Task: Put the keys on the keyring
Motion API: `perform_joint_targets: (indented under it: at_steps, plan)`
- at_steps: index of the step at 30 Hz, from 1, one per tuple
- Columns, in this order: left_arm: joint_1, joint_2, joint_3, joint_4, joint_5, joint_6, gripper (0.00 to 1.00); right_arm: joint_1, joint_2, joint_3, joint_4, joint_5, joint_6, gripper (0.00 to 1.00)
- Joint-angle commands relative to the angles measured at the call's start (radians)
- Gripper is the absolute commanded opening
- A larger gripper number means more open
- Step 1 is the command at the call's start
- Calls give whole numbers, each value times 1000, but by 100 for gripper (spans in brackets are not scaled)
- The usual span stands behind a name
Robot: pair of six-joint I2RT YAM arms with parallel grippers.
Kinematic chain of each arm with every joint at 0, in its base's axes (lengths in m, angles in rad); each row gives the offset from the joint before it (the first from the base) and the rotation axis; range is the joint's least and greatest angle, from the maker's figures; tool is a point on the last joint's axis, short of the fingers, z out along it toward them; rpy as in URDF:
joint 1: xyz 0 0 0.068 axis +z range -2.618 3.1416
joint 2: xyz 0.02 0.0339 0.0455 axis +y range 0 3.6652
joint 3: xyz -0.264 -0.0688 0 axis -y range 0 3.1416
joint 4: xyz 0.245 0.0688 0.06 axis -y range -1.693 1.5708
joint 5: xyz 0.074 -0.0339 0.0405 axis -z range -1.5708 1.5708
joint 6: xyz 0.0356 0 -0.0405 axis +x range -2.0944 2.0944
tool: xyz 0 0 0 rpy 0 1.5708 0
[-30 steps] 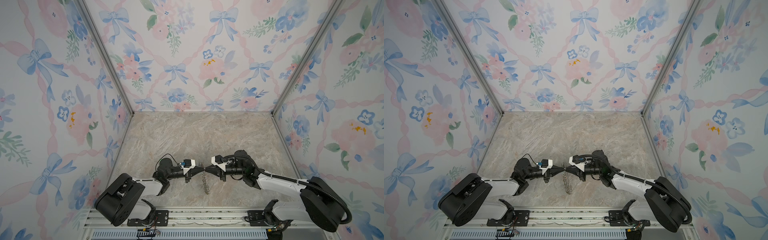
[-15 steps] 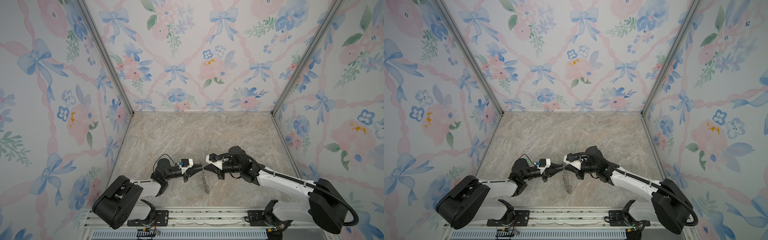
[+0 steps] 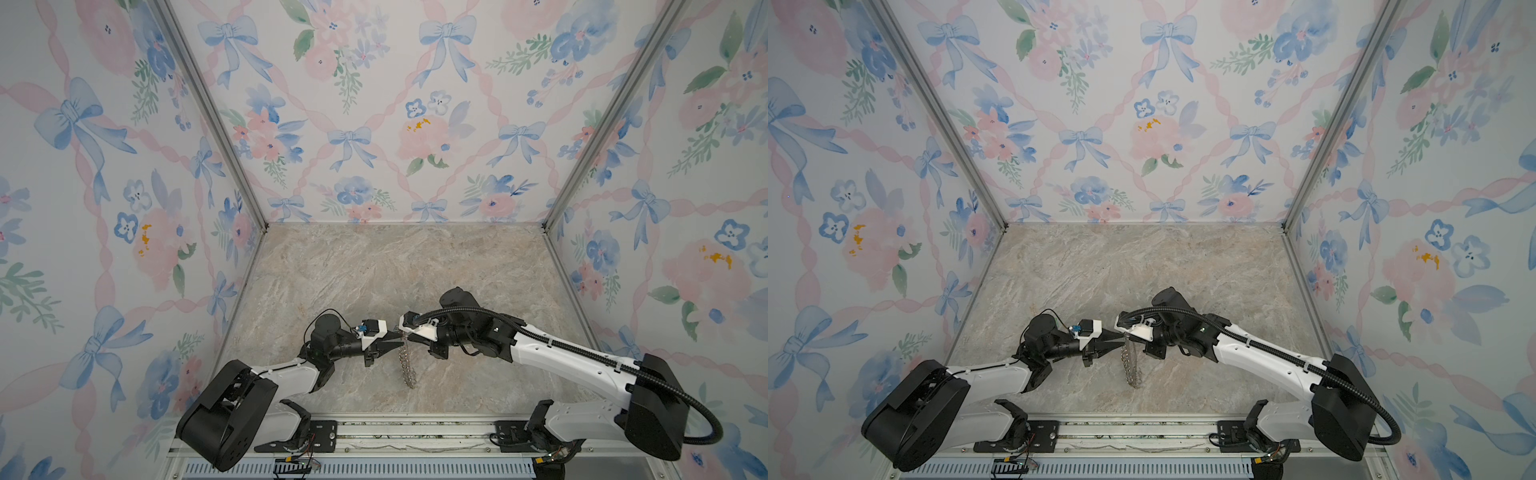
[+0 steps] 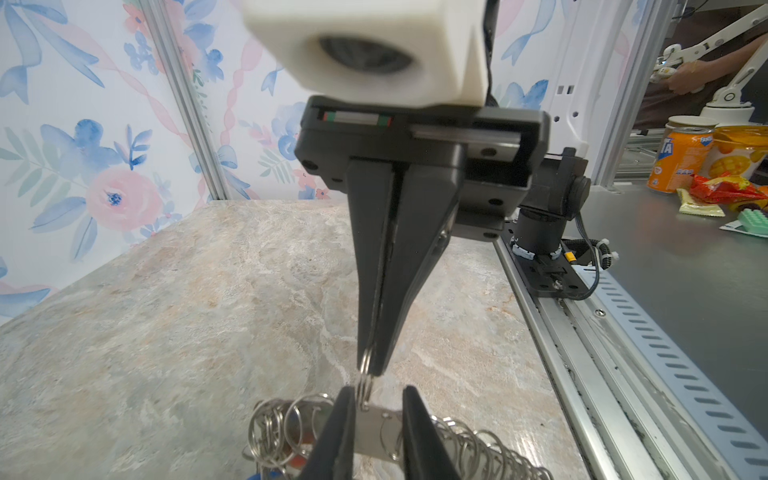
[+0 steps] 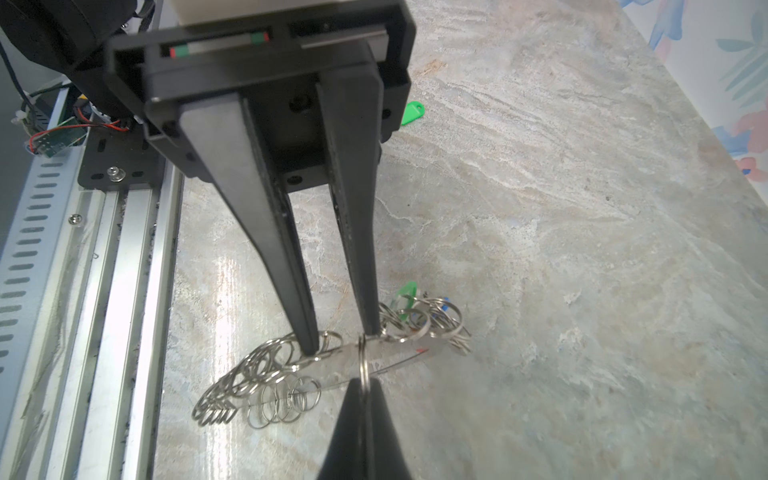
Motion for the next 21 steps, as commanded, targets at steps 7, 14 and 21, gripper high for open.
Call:
perform_joint_targets:
  at_steps: [7,14,21]
  plan:
    - [-1,7,14,-13,-1,25,23,42,24,51,-80,10,-47,0]
    - [-5,29,25,-13,32,22,5,45,21,49,-59,15,-45,0]
    - [-8,39,27,-14,25,26,7,34,9,39,-29,-6,-32,0]
